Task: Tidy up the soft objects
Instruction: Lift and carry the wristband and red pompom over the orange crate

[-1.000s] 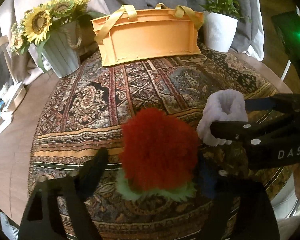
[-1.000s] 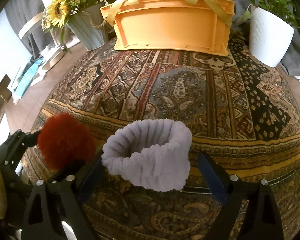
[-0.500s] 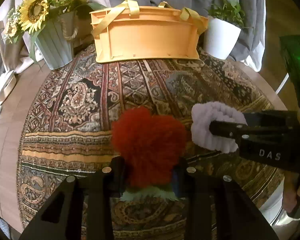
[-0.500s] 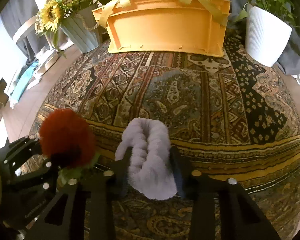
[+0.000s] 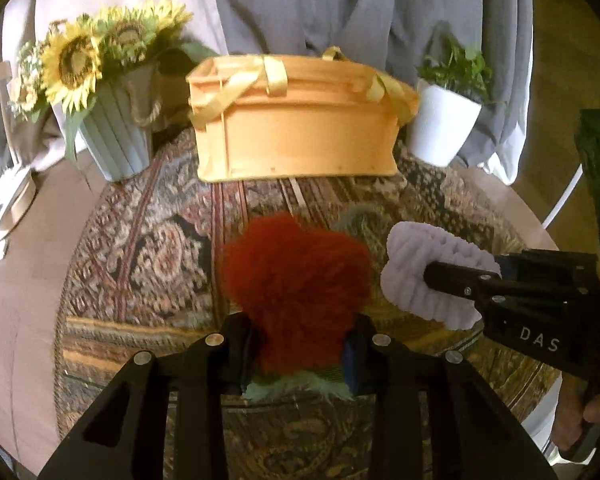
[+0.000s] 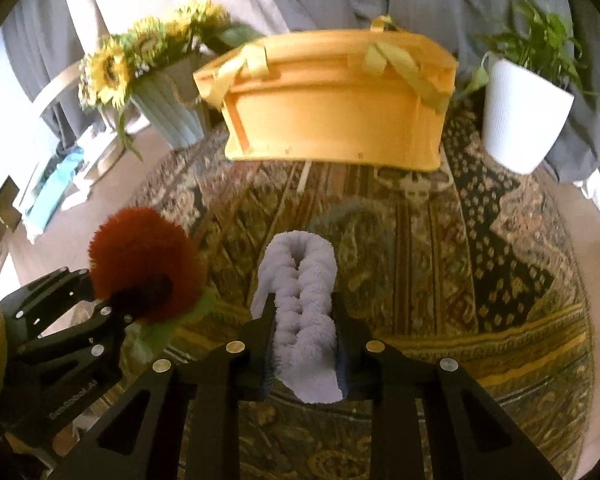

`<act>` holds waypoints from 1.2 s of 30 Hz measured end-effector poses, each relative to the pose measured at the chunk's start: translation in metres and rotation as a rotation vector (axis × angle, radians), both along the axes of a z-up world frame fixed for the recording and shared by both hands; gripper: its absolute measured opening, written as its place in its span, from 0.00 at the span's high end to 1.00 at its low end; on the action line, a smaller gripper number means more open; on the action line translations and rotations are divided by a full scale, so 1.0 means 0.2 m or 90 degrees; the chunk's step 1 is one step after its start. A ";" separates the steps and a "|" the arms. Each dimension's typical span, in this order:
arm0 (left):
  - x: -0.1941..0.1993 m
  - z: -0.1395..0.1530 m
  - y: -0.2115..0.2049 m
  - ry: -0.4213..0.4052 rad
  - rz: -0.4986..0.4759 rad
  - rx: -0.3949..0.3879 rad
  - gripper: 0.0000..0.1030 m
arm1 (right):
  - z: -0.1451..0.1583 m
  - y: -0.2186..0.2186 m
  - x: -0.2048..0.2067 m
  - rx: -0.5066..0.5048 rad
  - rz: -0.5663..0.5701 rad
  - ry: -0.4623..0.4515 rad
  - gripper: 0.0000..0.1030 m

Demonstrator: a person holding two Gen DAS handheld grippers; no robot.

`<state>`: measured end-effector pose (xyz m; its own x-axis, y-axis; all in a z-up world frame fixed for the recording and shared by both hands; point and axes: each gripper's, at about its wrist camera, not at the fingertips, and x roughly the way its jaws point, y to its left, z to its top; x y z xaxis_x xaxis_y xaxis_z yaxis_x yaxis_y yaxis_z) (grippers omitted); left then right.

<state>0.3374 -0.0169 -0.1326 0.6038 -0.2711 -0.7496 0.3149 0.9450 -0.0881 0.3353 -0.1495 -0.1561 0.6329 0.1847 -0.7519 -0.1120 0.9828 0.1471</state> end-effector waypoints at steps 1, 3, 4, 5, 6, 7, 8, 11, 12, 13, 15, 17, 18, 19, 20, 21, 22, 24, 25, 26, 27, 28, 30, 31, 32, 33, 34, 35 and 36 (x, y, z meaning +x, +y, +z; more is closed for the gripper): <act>0.01 0.02 0.00 -0.006 0.001 -0.002 0.68 | 0.03 0.00 0.01 0.002 0.000 -0.008 0.76; 0.03 0.07 0.01 -0.020 0.000 -0.007 0.68 | 0.07 0.01 0.02 0.004 -0.003 -0.024 0.76; 0.04 0.09 0.02 -0.028 0.000 -0.009 0.68 | 0.10 0.02 0.03 0.005 -0.003 -0.033 0.76; 0.05 0.11 0.02 -0.037 0.000 -0.010 0.68 | 0.12 0.02 0.04 0.005 -0.005 -0.041 0.76; 0.06 0.14 0.03 -0.046 -0.001 -0.012 0.68 | 0.14 0.02 0.05 0.006 -0.007 -0.049 0.76; 0.08 0.16 0.03 -0.054 -0.002 -0.014 0.68 | 0.17 0.02 0.06 0.008 -0.007 -0.057 0.76; 0.09 0.18 0.04 -0.061 -0.001 -0.014 0.68 | 0.19 0.03 0.07 0.009 -0.009 -0.066 0.76; 0.13 0.25 0.05 -0.085 -0.002 -0.020 0.68 | 0.25 0.04 0.09 0.011 -0.015 -0.086 0.76; 0.14 0.27 0.06 -0.092 -0.003 -0.022 0.68 | 0.26 0.04 0.10 0.012 -0.018 -0.093 0.76; 0.16 0.29 0.06 -0.099 -0.003 -0.024 0.68 | 0.29 0.04 0.11 0.013 -0.021 -0.101 0.76; 0.20 0.32 0.06 -0.108 -0.004 -0.031 0.68 | 0.32 0.04 0.12 0.015 -0.028 -0.114 0.76; 0.23 0.36 0.07 -0.120 -0.008 -0.038 0.68 | 0.35 0.04 0.14 0.018 -0.038 -0.128 0.76; 0.24 0.37 0.07 -0.125 -0.010 -0.040 0.68 | 0.37 0.03 0.15 0.020 -0.043 -0.137 0.76; 0.25 0.39 0.07 -0.132 -0.014 -0.040 0.68 | 0.38 0.03 0.16 0.021 -0.047 -0.144 0.76; 0.26 0.41 0.07 -0.139 -0.015 -0.039 0.68 | 0.40 0.03 0.17 0.023 -0.052 -0.154 0.76; 0.27 0.43 0.07 -0.148 -0.018 -0.038 0.68 | 0.41 0.03 0.18 0.024 -0.055 -0.158 0.76; 0.28 0.44 0.07 -0.155 -0.021 -0.038 0.68 | 0.42 0.03 0.19 0.024 -0.057 -0.163 0.76; 0.30 0.47 0.07 -0.171 -0.024 -0.038 0.68 | 0.45 0.03 0.21 0.022 -0.061 -0.172 0.76; 0.32 0.49 0.07 -0.176 -0.026 -0.039 0.68 | 0.47 0.03 0.22 0.021 -0.062 -0.178 0.76; 0.33 0.50 0.07 -0.180 -0.027 -0.041 0.68 | 0.48 0.03 0.23 0.019 -0.064 -0.187 0.76; 0.35 0.52 0.07 -0.186 -0.031 -0.043 0.68 | 0.50 0.03 0.24 0.017 -0.066 -0.193 0.76; 0.36 0.53 0.07 -0.193 -0.035 -0.045 0.68 | 0.51 0.02 0.26 0.016 -0.068 -0.199 0.76; 0.40 0.55 0.06 -0.202 -0.040 -0.049 0.68 | 0.54 0.02 0.28 0.014 -0.071 -0.211 0.76; 0.42 0.56 0.06 -0.204 -0.042 -0.051 0.68 | 0.56 0.02 0.30 0.012 -0.073 -0.218 0.76; 0.44 0.57 0.06 -0.209 -0.045 -0.053 0.67 | 0.57 0.01 0.31 0.011 -0.074 -0.222 0.76; 0.46 0.58 0.06 -0.212 -0.047 -0.054 0.67 | 0.58 0.01 0.34 0.010 -0.075 -0.227 0.76; 0.48 0.59 0.06 -0.215 -0.049 -0.056 0.68 | 0.59 0.01 0.36 0.011 -0.076 -0.231 0.76; 0.50 0.60 0.05 -0.218 -0.051 -0.058 0.68 | 0.60 0.00 0.38 0.013 -0.078 -0.235 0.76; 0.52 0.61 0.05 -0.221 -0.053 -0.061 0.68 | 0.62 0.00 0.40 0.013 -0.079 -0.238 0.76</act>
<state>0.4424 -0.0070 -0.0115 0.7909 -0.3890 -0.4725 0.4173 0.9075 -0.0486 0.4149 -0.1498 -0.0329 0.8810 0.1014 -0.4620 -0.0414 0.9895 0.1382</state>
